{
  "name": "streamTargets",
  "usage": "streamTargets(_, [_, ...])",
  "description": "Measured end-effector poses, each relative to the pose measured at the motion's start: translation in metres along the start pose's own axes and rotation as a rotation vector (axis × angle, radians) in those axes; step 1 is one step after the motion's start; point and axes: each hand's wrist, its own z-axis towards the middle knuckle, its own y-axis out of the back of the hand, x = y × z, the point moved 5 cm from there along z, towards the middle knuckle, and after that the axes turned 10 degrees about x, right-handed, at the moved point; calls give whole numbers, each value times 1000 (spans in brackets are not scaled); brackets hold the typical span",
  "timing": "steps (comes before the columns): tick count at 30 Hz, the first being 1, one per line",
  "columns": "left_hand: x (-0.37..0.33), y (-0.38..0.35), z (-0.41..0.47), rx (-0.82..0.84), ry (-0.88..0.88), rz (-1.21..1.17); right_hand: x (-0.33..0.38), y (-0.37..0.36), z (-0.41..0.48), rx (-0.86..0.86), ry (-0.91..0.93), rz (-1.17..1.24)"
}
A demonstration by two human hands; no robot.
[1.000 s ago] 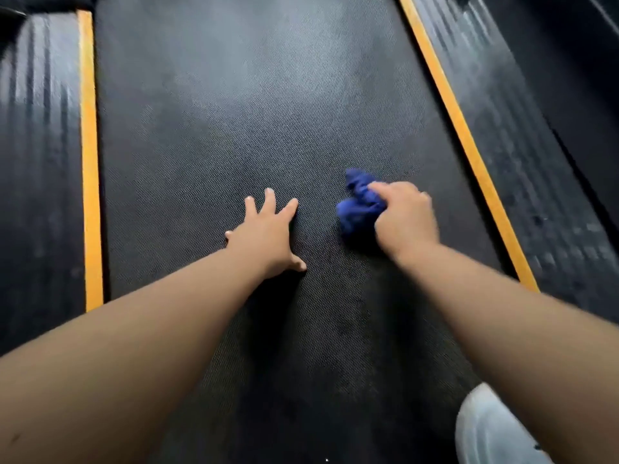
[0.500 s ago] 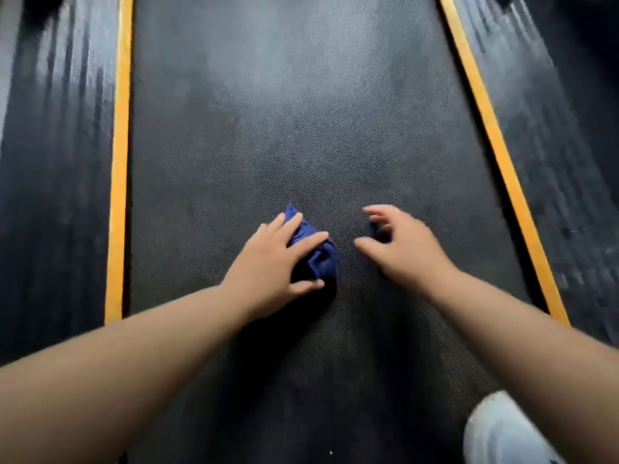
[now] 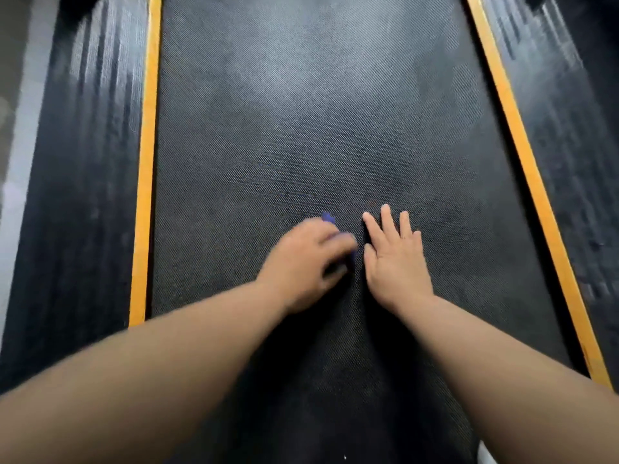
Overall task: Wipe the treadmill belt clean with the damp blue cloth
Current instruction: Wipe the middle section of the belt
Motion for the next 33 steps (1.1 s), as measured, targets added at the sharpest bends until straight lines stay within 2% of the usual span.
streamTargets(2, [-16, -10, -4, 31, -243, 92, -7, 0, 1, 44, 34, -20])
streamTargets(4, [7, -5, 5, 16, -257, 195, -11, 1, 2, 81, 70, -59])
streamTargets(5, [26, 2, 10, -18, -170, 236, -12, 1, 2, 93, 75, -74])
streamTargets(8, [88, 26, 11, -91, 374, 218, -9, 0, 1, 94, 67, -85])
streamTargets(9, [91, 30, 9, -125, 498, 162, -8, 0, 1, 90, 58, -82])
streamTargets(10, [84, 29, 10, -162, 537, 106, -8, 0, 2, 89, 52, -75])
streamTargets(11, [67, 25, 13, -191, 485, 63, -8, -1, 1, 87, 50, -68])
streamTargets(12, [43, 18, 16, -178, 354, 32, -9, -1, 0, 74, 56, -61])
streamTargets(15, [-22, -9, 10, 8, -132, 97, -10, 1, -2, 43, 85, -50])
streamTargets(16, [-19, -8, 7, 63, -215, 126, -10, 0, -2, 48, 88, -51])
streamTargets(17, [-5, -1, 9, 77, -218, 147, -11, -1, -2, 50, 90, -55])
streamTargets(19, [44, 20, 9, -8, -24, 189, -10, -1, -3, 40, 90, -55])
streamTargets(22, [122, 49, -23, -176, 532, 139, -8, -2, -6, 6, 65, -50])
streamTargets(23, [128, 50, -34, -199, 650, 105, -6, -1, -7, -13, 57, -41])
streamTargets(24, [122, 45, -40, -196, 681, 84, -1, -2, -10, -30, 64, -32])
streamTargets(25, [108, 36, -44, -174, 621, 87, 6, -3, -12, -45, 86, -31])
streamTargets(29, [26, 1, -57, 1, 119, 44, 33, -9, -13, -38, 168, -40])
streamTargets(31, [7, -5, -60, 86, -98, 53, 40, -8, -7, -33, 178, -61])
streamTargets(32, [14, -3, -60, 97, -162, 70, 43, -8, -4, -33, 188, -78])
streamTargets(33, [29, 3, -58, 77, -155, 85, 47, -7, -2, -37, 202, -95])
